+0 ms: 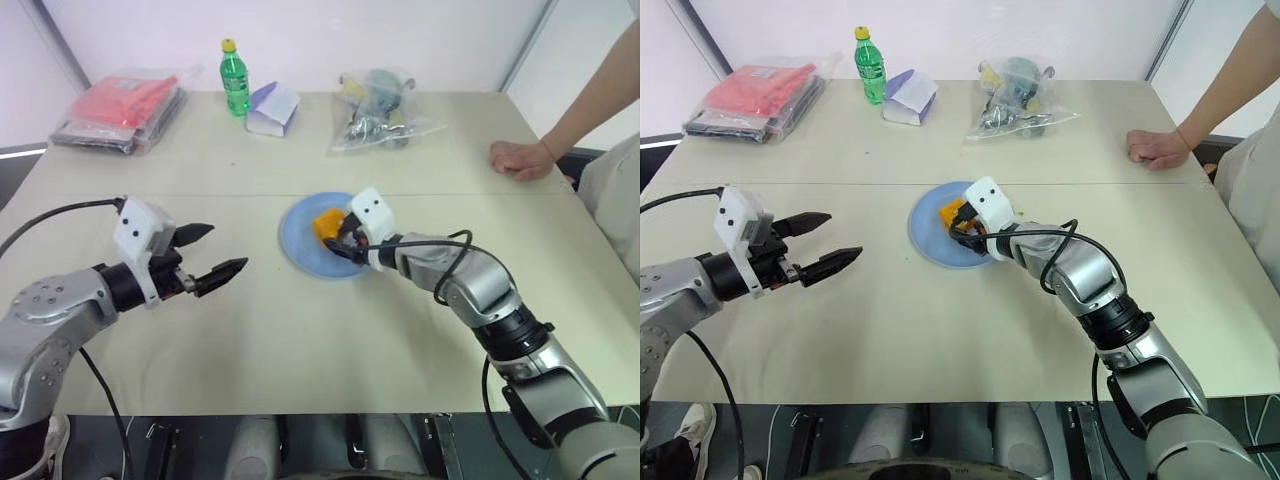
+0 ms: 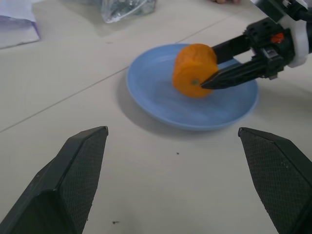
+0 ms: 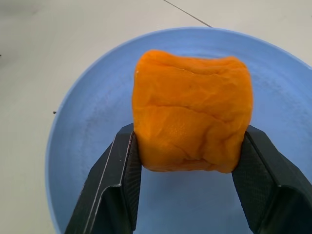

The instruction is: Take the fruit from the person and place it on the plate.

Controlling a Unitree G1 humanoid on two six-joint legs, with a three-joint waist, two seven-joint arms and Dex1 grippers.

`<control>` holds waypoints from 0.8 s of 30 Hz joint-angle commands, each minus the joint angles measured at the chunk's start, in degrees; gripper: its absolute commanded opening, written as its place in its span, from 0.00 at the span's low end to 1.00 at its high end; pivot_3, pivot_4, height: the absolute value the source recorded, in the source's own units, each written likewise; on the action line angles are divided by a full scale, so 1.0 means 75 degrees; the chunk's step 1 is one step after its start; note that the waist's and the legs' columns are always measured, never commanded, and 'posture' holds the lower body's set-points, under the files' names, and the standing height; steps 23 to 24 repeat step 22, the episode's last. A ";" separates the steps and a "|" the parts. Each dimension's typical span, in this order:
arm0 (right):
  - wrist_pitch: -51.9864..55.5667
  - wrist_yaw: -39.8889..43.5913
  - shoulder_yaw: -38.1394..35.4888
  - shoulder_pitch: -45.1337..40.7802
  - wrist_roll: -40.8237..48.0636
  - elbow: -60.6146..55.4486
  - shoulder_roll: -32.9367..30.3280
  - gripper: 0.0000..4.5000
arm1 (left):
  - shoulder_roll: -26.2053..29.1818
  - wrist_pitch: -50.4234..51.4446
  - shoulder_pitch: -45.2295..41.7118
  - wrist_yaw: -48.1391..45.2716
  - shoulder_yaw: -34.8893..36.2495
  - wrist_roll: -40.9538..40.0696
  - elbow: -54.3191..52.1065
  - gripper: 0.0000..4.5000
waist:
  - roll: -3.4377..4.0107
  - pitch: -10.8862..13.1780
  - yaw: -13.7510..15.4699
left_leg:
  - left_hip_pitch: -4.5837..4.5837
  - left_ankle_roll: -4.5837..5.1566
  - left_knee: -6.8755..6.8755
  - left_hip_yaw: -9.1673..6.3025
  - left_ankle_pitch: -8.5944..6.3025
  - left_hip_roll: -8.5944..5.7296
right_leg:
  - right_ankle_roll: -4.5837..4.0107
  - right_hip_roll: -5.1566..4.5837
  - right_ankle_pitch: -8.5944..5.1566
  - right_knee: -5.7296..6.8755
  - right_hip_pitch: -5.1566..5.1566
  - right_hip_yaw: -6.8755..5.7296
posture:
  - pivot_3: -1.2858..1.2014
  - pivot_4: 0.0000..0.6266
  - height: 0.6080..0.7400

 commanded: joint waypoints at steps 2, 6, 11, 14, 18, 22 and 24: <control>-0.0056 0.0265 -0.0349 0.0070 -0.0412 -0.0303 0.0145 0.95 | 0.0173 -0.0004 0.0077 -0.0093 0.0195 -0.0166 -0.0328 1.00 | 0.0000 0.0000 0.0005 | 0.0000 0.0000 0.0000 0.0000 0.0000 0.0000 | 0.0000 -0.0001 0.0000 0.0000 0.0000 0.0000 | 0.52 0.24 0.93; 0.0129 0.0553 -0.0513 0.0142 -0.0546 -0.0495 0.0143 0.99 | 0.0217 -0.0034 0.0000 -0.0137 0.0136 -0.0168 -0.0247 1.00 | 0.0000 0.0000 0.0002 | 0.0000 0.0000 0.0000 0.0001 0.0000 -0.0001 | 0.0000 -0.0001 0.0000 0.0000 0.0000 0.0000 | 0.52 0.24 0.93; 0.0416 0.1604 -0.1801 0.0575 -0.0046 -0.1533 -0.1022 0.99 | 0.0265 -0.0114 -0.0217 -0.0268 -0.0005 -0.0043 -0.0005 1.00 | 0.0003 0.0002 0.0072 | -0.0001 0.0000 0.0000 0.0001 0.0000 -0.0003 | 0.0000 -0.0003 0.0000 -0.0001 0.0002 -0.0001 | 0.52 0.24 0.93; 0.0078 0.2776 -0.2736 0.1383 0.0407 -0.2372 -0.2169 0.99 | 0.0177 -0.0172 -0.0309 -0.0284 -0.0119 0.0017 0.0086 1.00 | 0.0002 0.0003 0.0184 | -0.0001 0.0000 0.0000 0.0006 -0.0001 -0.0009 | -0.0003 -0.0010 -0.0002 -0.0015 0.0011 -0.0004 | 0.52 0.24 0.93; 0.0036 0.3614 -0.3847 0.2315 0.0957 -0.2971 -0.3034 0.99 | -0.0027 -0.0334 -0.0434 -0.0175 -0.0281 0.0104 0.0153 1.00 | 0.0000 0.0002 0.0161 | 0.0003 0.0005 -0.0001 0.0015 -0.0004 -0.0006 | -0.0020 -0.0003 -0.0012 -0.0023 0.0018 -0.0005 | 0.52 0.24 0.93; -0.0002 0.3678 -0.4358 0.2622 0.1029 -0.2989 -0.3175 0.99 | -0.0214 -0.0403 -0.0634 -0.0057 -0.0380 0.0139 0.0256 1.00 | 0.0000 0.0002 0.0087 | 0.0013 0.0005 -0.0001 0.0013 -0.0004 0.0000 | -0.0022 0.0010 -0.0013 -0.0014 0.0019 -0.0002 | 0.52 0.24 0.93; -0.0002 0.3678 -0.4358 0.2622 0.1029 -0.2989 -0.3175 0.99 | -0.0214 -0.0403 -0.0634 -0.0057 -0.0380 0.0139 0.0256 1.00 | 0.0000 0.0002 0.0087 | 0.0013 0.0005 -0.0001 0.0013 -0.0004 0.0000 | -0.0022 0.0010 -0.0013 -0.0014 0.0019 -0.0002 | 0.52 0.24 0.93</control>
